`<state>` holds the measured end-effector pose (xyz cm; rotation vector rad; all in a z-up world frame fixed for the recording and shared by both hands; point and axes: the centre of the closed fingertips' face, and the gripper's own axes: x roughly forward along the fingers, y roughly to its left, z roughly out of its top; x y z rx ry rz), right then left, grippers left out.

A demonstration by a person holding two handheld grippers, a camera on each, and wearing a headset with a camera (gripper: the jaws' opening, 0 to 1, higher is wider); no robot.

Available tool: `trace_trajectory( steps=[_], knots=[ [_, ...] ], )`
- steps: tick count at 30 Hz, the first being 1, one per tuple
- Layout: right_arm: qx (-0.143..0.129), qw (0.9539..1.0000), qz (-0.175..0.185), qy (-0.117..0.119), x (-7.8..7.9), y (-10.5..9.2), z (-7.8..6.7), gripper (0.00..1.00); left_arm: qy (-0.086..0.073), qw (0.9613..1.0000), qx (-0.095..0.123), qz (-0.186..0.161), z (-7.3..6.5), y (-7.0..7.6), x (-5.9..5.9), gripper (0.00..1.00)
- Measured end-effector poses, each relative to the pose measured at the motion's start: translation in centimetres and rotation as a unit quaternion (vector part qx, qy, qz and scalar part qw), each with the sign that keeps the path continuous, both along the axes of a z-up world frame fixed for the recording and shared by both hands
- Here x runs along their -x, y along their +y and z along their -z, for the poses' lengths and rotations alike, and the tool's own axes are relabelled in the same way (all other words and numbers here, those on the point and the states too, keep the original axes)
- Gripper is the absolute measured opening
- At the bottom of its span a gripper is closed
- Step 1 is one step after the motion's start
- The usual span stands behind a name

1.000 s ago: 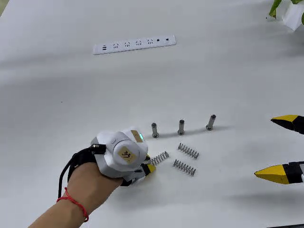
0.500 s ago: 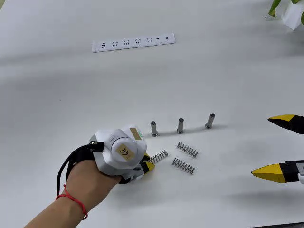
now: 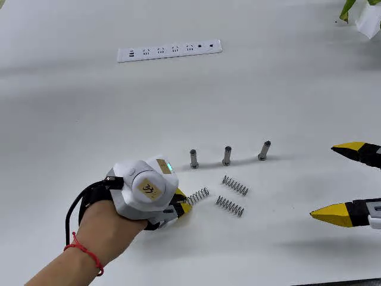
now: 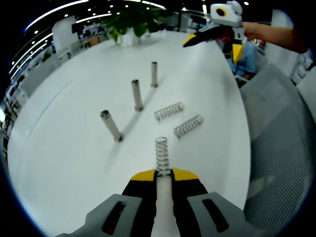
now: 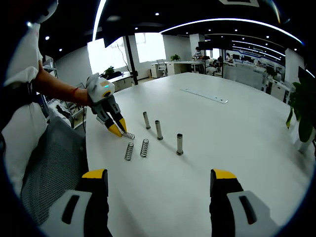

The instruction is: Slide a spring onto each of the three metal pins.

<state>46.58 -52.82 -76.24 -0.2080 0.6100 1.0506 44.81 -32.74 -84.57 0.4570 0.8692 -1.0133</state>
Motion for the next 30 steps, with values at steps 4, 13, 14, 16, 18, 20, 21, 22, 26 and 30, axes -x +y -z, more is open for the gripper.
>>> trace_trajectory(
  steps=[4, 13, 14, 16, 18, 20, 21, 22, 26, 30],
  knots=[
    [-0.001, 1.0, 0.0, 0.0, 0.1, 0.2, -0.1, 0.86, 0.0, 0.9999, 0.011, -0.007, -0.4, 0.1, 0.1, 0.1],
    [-0.008, 1.0, -0.004, -0.001, 0.2, 0.9, -0.9, 0.85, -0.005, 0.999, 0.039, -0.021, -1.7, 0.2, 0.4, 0.1],
    [-0.009, 0.9999, -0.004, -0.002, 0.3, 1.0, -1.1, 0.85, -0.007, 0.9988, 0.043, -0.022, -2.0, 0.2, 0.5, 0.1],
    [-0.014, 0.9999, -0.004, -0.003, 0.3, 1.3, -1.5, 0.84, -0.009, 0.9982, 0.053, -0.026, -2.5, 0.1, 0.6, 0.1],
    [-0.016, 0.9999, -0.004, -0.004, 0.3, 1.4, -1.9, 0.83, -0.013, 0.9978, 0.059, -0.027, -2.9, 0.1, 0.6, 0.1],
    [-0.024, 0.9997, -0.004, -0.004, 0.3, 1.8, -2.4, 0.83, -0.018, 0.9969, 0.07, -0.03, -3.6, 0.0, 0.6, 0.1],
    [-0.03, 0.9995, -0.004, -0.003, 0.3, 2.1, -2.8, 0.82, -0.022, 0.9964, 0.076, -0.03, -4.0, -0.1, 0.6, 0.1],
    [-0.032, 0.9995, -0.004, -0.003, 0.3, 2.3, -2.9, 0.82, -0.024, 0.9962, 0.079, -0.031, -4.1, -0.1, 0.6, 0.1],
    [-0.063, 0.998, -0.001, -0.002, 0.2, 4.0, -4.5, 0.78, -0.037, 0.9923, 0.111, -0.039, -6.1, -0.8, 0.3, 0.1],
    [-0.101, 0.9949, 0.003, 0.008, 0.3, 6.2, -6.0, 0.68, -0.047, 0.9879, 0.14, -0.047, -7.9, -1.6, 0.0, 0.1]
  ],
)
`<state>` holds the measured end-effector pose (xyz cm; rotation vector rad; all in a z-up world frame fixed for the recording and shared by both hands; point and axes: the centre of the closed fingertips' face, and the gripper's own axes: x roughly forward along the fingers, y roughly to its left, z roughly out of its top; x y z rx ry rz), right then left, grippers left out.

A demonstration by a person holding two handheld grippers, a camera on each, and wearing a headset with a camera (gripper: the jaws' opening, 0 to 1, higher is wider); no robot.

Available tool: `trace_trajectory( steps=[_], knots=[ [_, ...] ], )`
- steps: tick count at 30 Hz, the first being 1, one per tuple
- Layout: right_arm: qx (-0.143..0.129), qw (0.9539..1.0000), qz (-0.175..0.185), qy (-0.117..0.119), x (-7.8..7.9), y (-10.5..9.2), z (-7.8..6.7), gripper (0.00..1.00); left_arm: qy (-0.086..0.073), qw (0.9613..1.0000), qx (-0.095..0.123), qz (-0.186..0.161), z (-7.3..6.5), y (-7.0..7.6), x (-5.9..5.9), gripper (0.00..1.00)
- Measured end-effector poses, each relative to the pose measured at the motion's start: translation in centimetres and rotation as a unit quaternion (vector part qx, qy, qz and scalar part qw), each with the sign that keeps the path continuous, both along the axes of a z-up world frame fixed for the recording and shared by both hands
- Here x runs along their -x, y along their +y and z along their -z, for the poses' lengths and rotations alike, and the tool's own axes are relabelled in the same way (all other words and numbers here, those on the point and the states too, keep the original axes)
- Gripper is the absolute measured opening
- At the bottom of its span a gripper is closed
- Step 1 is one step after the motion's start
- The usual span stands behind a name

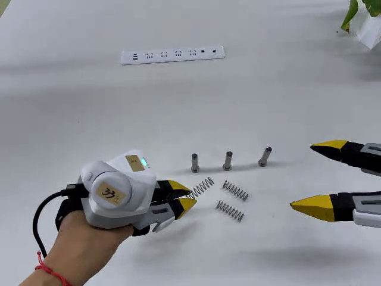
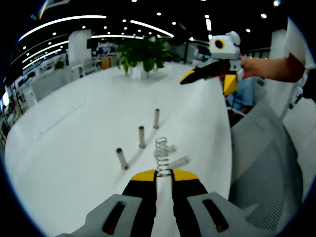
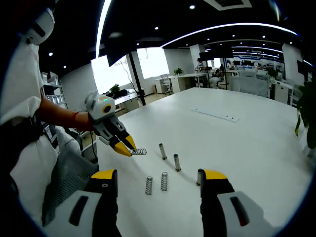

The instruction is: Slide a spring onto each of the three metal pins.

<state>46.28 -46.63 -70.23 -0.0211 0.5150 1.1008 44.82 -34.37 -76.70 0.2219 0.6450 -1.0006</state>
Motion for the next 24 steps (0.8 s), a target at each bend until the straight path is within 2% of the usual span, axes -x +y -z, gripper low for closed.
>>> trace_trajectory(
  steps=[1, 5, 6, 9, 10, 12, 14, 22, 23, 24],
  knots=[
    [-0.019, 0.9998, 0.004, 0.008, 0.0, 0.9, -0.6, 0.67, -0.003, 0.9999, 0.015, -0.004, -0.7, -0.4, -0.1, 0.1],
    [-0.068, 0.9971, 0.023, 0.025, -0.3, 2.9, -1.9, 0.56, -0.016, 0.9983, 0.055, -0.01, -2.7, -1.5, -0.5, 0.1],
    [-0.087, 0.9952, 0.032, 0.033, -0.6, 3.4, -2.3, 0.54, -0.018, 0.9974, 0.068, -0.013, -3.3, -1.8, -0.6, 0.1],
    [-0.121, 0.9892, 0.056, 0.061, -1.2, 4.3, -2.6, 0.46, -0.028, 0.9957, 0.087, -0.016, -4.4, -2.2, -0.9, 0.1],
    [-0.129, 0.988, 0.059, 0.062, -1.4, 4.5, -2.7, 0.43, -0.03, 0.9951, 0.093, -0.017, -4.8, -2.3, -1.0, 0.1],
    [-0.133, 0.9865, 0.069, 0.065, -1.8, 4.8, -2.7, 0.38, -0.035, 0.9941, 0.101, -0.016, -5.4, -2.6, -1.1, 0.1],
    [-0.157, 0.981, 0.071, 0.088, -1.8, 5.5, -3.0, 0.35, -0.039, 0.9932, 0.108, -0.015, -5.8, -2.8, -1.2, 0.1],
    [-0.189, 0.9715, 0.083, 0.116, -2.0, 6.3, -3.2, 0.3, -0.057, 0.9895, 0.133, -0.008, -7.2, -3.7, -1.3, 0.1],
    [-0.201, 0.9678, 0.086, 0.125, -2.0, 6.4, -3.4, 0.29, -0.058, 0.9891, 0.135, -0.007, -7.3, -3.8, -1.3, 0.1],
    [-0.222, 0.961, 0.092, 0.136, -2.1, 6.6, -3.8, 0.28, -0.06, 0.9886, 0.138, -0.006, -7.5, -3.9, -1.3, 0.1]
  ],
)
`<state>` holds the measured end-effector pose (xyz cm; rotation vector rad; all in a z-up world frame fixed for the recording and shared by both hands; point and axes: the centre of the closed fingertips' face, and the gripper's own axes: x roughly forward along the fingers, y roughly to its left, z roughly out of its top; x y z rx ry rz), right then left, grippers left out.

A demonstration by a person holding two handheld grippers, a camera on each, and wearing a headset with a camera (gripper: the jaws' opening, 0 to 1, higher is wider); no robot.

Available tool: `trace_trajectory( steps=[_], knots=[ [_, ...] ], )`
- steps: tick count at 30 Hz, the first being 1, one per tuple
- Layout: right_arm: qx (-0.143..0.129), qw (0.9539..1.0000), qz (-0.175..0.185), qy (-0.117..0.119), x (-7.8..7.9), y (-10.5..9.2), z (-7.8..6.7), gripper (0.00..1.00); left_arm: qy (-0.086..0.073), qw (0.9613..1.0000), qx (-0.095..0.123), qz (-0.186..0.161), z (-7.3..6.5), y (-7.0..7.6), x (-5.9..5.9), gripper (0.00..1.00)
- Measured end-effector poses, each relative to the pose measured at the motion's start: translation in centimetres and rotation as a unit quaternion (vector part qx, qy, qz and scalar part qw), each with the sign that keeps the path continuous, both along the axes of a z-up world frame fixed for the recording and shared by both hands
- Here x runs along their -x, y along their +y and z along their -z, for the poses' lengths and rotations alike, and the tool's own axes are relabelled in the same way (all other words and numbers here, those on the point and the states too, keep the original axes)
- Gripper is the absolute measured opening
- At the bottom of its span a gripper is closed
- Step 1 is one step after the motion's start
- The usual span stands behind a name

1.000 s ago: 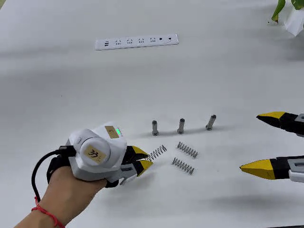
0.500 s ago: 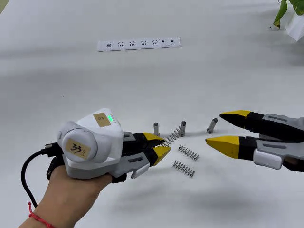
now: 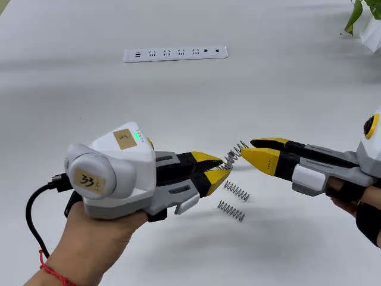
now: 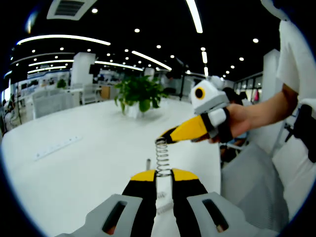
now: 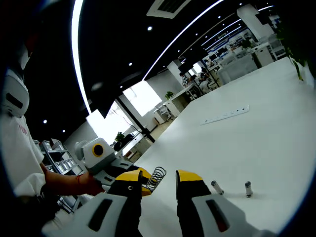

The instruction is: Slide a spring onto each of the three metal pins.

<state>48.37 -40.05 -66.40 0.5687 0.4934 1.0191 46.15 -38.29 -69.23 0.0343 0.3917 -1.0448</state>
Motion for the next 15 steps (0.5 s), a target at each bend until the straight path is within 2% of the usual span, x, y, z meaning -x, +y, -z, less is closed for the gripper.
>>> trace_trajectory(
  steps=[1, 5, 15],
  knots=[
    [-0.009, 0.9999, -0.002, 0.008, 0.1, 0.11, -0.14, 0.27, -0.001, 1.0, 0.002, 0.0, -0.1, -0.07, -0.02, 0.1],
    [-0.007, 0.9999, -0.004, 0.007, 0.24, 0.36, -0.04, 0.24, -0.003, 1.0, 0.008, 0.002, -0.39, -0.36, -0.05, 0.1],
    [-0.025, 0.9996, -0.003, 0.011, 0.26, 0.47, -0.6, 0.14, -0.005, 0.9998, 0.015, 0.008, -0.73, -0.79, 0.07, 0.1]
  ],
)
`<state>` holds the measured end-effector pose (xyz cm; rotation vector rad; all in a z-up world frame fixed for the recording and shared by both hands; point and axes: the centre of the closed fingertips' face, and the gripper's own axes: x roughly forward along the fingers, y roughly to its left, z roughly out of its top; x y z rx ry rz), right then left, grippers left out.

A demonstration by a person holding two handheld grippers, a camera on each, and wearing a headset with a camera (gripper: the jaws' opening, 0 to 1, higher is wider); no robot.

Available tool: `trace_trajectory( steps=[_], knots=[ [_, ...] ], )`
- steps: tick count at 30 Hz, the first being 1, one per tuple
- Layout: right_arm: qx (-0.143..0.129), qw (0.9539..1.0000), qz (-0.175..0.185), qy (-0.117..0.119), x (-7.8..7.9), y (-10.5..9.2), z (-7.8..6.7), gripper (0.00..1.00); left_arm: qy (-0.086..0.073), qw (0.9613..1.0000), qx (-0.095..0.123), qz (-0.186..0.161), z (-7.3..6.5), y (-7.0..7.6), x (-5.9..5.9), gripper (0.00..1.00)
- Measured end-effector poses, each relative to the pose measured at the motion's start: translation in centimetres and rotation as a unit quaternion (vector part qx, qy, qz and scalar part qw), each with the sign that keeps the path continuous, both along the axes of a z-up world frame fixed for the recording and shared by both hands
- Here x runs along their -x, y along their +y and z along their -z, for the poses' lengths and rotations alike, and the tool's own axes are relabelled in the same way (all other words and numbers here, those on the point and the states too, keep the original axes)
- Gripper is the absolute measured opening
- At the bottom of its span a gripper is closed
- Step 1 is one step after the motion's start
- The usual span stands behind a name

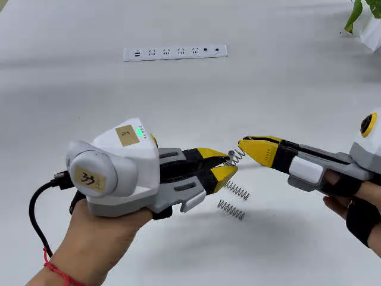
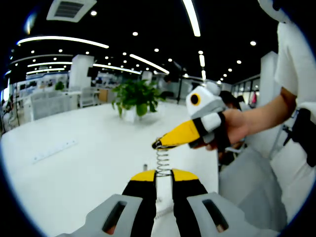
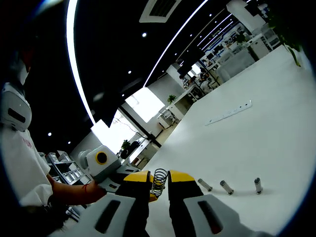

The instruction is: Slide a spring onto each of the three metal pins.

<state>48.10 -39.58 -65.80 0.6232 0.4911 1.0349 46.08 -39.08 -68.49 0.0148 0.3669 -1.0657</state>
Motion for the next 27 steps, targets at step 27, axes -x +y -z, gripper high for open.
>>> trace_trajectory(
  steps=[27],
  knots=[
    [0.133, 0.9786, -0.097, -0.124, 1.9, 1.7, -1.1, 0.12, 0.009, 0.9998, 0.002, 0.02, 0.3, -0.7, 0.8, 0.1]
  ],
)
